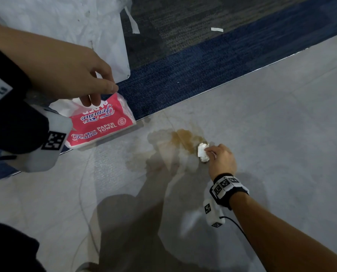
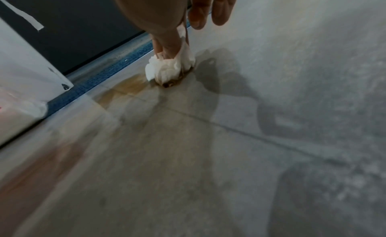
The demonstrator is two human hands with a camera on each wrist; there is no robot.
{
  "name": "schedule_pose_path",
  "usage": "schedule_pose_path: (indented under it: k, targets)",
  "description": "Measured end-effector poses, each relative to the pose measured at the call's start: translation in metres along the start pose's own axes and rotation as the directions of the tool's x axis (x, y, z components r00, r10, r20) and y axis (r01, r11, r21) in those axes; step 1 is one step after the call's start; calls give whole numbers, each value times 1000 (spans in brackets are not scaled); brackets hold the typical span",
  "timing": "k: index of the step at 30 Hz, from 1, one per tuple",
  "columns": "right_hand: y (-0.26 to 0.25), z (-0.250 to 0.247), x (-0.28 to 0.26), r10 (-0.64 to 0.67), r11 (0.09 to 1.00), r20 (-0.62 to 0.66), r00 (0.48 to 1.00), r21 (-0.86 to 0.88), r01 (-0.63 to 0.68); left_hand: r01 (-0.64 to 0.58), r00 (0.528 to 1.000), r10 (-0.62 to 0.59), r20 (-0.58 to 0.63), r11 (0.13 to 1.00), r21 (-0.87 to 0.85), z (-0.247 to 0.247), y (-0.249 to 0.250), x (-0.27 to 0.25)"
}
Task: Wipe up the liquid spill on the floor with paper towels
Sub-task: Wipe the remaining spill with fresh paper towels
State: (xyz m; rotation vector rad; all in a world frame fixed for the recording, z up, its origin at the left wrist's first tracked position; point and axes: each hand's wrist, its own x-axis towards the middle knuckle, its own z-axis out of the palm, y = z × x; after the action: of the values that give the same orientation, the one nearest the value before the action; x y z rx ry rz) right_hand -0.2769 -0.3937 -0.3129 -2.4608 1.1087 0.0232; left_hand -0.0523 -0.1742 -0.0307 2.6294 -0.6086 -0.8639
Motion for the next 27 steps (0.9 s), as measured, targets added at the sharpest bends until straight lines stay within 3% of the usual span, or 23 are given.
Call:
schedule_pose_path:
  k: [4, 8, 17, 27]
  targets:
    - [-9, 5, -2, 80, 996, -25, 996, 44, -79, 10, 1000, -10, 2, 1000, -6, 0, -5, 2]
    - [-23, 11, 0, 67, 995, -3, 998, 73, -67, 17, 1000, -17, 4, 1000, -16, -2, -12, 3]
    - [-55, 19, 5, -38, 997, 1, 999, 62, 38, 20, 1000, -21, 23, 999, 30, -5, -23, 2]
    - [-71, 20, 5, -155, 987, 99, 983, 65, 149, 47, 998, -48, 41, 998, 36, -5, -16, 3]
